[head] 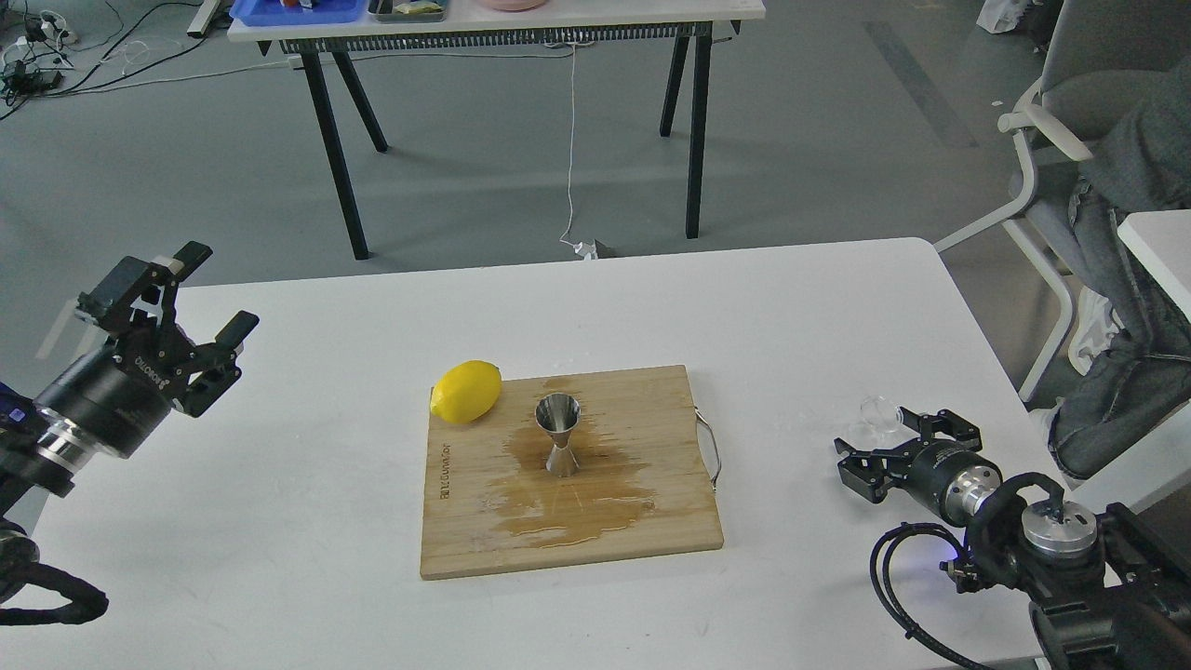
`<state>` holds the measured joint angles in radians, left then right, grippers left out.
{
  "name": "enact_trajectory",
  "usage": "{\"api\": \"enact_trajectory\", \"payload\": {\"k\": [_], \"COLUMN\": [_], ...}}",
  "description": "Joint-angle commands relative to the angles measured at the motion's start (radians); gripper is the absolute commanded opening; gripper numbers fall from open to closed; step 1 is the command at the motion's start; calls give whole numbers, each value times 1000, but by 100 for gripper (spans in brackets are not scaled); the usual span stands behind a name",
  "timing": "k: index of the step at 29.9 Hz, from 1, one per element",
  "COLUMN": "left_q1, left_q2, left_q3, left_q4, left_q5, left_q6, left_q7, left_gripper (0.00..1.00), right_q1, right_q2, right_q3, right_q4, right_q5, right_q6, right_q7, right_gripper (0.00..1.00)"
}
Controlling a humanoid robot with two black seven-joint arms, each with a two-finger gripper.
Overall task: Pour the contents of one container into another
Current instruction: 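Move the right gripper to the clear glass cup and grasp it, then lift the clear cup with the right gripper and carry it above the jigger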
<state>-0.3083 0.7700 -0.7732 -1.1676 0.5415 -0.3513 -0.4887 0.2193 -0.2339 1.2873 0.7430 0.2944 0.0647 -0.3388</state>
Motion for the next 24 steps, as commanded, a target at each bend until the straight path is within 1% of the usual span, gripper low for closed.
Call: {"api": "enact_trajectory", "payload": {"k": [1, 4, 13, 16, 20, 24], "left_q1": [0, 0, 0, 0, 0, 0], "left_q2": [-1, -1, -1, -1, -1, -1], "left_q3": [0, 0, 0, 0, -1, 0], "left_q4": [6, 8, 19, 23, 23, 23], "left_q5": [0, 0, 0, 0, 0, 0], "left_q6": [0, 0, 0, 0, 0, 0], "left_q7": [0, 0, 0, 0, 0, 0], "left_gripper": [99, 99, 99, 99, 99, 99], "right_q1": [0, 0, -1, -1, -5, -5], "right_q2": [5, 8, 8, 8, 10, 8], "right_q3": [0, 0, 0, -2, -2, -2], "right_q4": [-10, -10, -10, -11, -10, -8], "right_q5": [-6, -6, -8, -8, -8, -8], "right_q6": [1, 14, 23, 30, 34, 37], "right_q7": [0, 0, 0, 0, 7, 12], "right_gripper": [69, 63, 61, 57, 56, 51]}}
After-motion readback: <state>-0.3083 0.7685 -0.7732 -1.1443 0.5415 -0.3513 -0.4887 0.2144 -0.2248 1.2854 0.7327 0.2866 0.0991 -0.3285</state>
